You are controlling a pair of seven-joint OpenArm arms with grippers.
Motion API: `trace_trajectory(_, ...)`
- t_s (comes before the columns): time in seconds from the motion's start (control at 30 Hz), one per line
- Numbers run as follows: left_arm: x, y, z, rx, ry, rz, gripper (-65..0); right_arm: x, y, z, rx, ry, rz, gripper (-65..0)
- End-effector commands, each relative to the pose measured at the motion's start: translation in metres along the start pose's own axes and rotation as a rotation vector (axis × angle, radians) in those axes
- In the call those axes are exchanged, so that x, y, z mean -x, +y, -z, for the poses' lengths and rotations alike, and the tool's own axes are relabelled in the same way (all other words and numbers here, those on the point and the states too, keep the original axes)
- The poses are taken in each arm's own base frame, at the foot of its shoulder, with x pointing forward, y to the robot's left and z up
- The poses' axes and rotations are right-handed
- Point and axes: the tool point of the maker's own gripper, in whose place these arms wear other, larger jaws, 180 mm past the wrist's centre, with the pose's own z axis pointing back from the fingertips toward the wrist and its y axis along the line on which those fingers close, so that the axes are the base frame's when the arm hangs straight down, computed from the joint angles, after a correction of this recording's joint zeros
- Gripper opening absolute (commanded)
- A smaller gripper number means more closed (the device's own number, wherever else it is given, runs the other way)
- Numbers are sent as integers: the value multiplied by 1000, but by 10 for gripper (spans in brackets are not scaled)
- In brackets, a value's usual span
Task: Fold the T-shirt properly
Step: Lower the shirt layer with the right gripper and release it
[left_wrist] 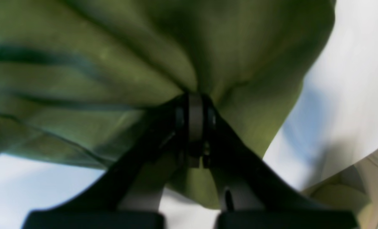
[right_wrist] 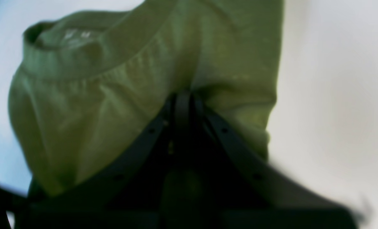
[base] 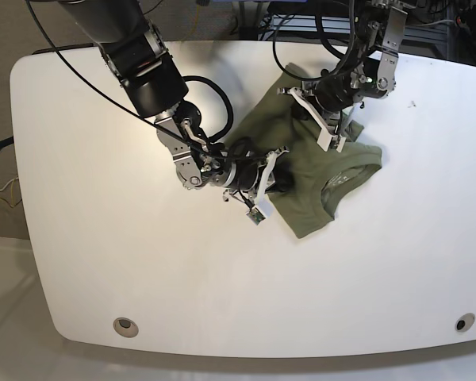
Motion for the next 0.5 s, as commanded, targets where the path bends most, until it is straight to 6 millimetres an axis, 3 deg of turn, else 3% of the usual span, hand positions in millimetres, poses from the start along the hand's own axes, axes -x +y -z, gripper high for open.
trace_trajectory(0.0,7,44,2,-161,45,5,-650,63,-43,-18,157,245,-42,-650)
trace_trajectory(0.23,-6,63,9,-198,28,-20,-650,71,-45,-29,166,219,-37,-650)
trace_trajectory(0.47,-20,73,14,-219,26,-15,-650,74,-60,-45,235,157,72,-650)
